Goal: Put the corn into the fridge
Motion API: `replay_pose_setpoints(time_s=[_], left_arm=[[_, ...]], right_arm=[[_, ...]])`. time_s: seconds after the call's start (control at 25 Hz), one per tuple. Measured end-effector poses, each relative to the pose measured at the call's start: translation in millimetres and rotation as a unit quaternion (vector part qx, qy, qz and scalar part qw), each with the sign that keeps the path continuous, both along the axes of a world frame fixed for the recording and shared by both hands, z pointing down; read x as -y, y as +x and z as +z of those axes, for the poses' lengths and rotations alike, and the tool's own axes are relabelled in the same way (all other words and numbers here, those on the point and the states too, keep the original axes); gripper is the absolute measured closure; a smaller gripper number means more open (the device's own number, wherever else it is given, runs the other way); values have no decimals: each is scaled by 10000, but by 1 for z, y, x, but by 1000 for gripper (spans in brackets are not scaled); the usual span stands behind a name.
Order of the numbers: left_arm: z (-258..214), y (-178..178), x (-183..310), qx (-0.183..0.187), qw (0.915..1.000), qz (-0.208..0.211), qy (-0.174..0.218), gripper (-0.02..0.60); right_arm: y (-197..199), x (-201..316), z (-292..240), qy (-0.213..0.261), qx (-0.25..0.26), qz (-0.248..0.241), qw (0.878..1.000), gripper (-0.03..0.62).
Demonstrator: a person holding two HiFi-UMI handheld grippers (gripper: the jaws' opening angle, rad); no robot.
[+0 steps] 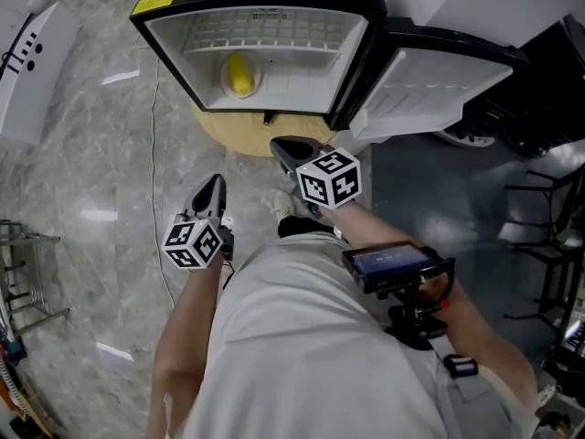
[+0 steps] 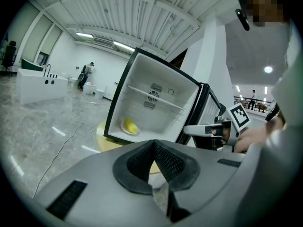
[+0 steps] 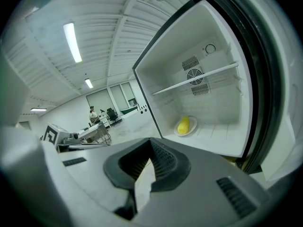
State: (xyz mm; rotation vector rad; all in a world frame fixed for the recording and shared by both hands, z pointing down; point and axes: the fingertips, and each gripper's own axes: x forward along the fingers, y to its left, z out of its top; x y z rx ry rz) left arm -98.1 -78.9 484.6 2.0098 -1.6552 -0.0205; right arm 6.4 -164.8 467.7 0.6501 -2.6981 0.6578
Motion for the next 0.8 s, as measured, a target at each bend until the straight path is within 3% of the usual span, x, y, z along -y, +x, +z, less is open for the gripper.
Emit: replay_pose_setpoints(time_s=[0.2, 0.8], left_arm=[[-14, 11, -19, 40, 9999, 131, 95, 574], [-6, 32, -17, 101, 9987, 485, 93, 574]], right_arm=[[12, -28, -11, 11, 71, 62, 10000, 588], [28, -39, 0, -9, 80, 246, 9997, 588]])
